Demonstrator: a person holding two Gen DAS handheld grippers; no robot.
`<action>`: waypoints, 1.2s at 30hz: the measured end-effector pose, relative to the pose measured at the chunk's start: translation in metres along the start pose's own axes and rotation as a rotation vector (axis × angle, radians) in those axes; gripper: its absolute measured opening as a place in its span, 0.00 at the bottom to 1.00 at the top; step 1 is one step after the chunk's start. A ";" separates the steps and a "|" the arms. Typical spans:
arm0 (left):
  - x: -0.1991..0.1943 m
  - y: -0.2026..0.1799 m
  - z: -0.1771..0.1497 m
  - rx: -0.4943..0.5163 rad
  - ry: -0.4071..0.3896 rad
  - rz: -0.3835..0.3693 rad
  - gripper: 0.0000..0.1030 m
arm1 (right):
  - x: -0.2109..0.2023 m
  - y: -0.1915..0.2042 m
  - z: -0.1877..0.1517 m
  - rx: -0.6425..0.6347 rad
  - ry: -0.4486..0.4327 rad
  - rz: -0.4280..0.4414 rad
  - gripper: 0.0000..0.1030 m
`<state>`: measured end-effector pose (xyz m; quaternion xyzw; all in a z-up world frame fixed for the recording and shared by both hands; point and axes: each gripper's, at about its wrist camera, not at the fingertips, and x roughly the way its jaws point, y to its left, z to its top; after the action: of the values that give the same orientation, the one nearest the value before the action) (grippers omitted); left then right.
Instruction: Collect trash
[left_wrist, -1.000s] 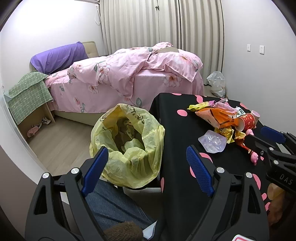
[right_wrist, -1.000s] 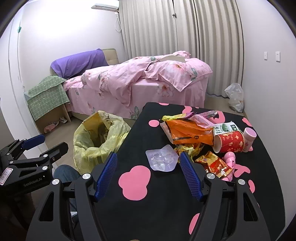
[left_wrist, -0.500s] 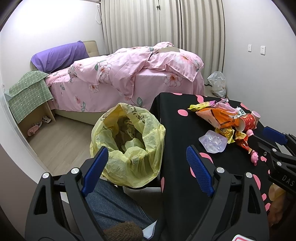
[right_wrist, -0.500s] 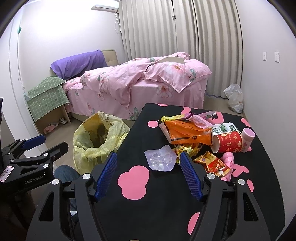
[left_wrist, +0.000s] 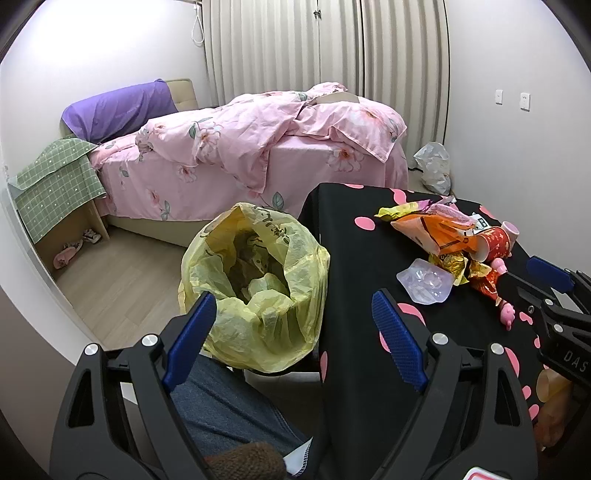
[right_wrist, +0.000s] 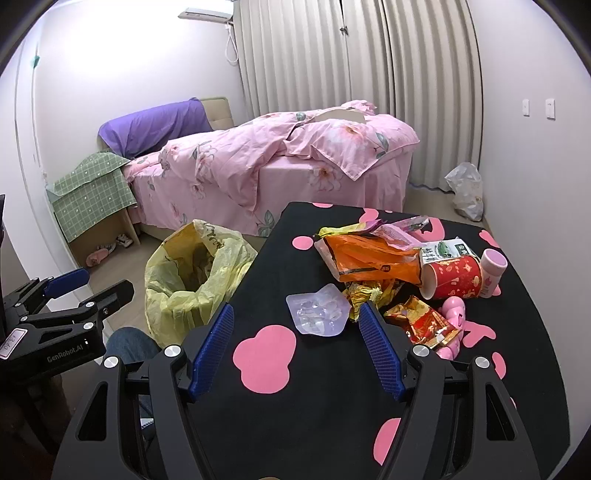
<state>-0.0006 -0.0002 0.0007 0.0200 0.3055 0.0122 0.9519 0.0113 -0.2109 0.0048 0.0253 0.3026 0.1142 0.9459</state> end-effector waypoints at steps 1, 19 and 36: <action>0.000 0.000 0.000 0.000 0.000 -0.001 0.80 | 0.000 0.000 0.000 0.001 0.000 0.000 0.65; 0.000 0.000 0.000 0.001 -0.001 -0.002 0.80 | 0.000 0.000 0.000 0.001 0.000 -0.001 0.65; 0.000 0.001 0.000 0.000 -0.001 -0.003 0.80 | -0.002 -0.004 0.001 0.013 -0.006 -0.016 0.65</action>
<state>-0.0005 0.0005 0.0005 0.0195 0.3051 0.0108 0.9521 0.0107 -0.2151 0.0061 0.0294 0.3007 0.1045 0.9475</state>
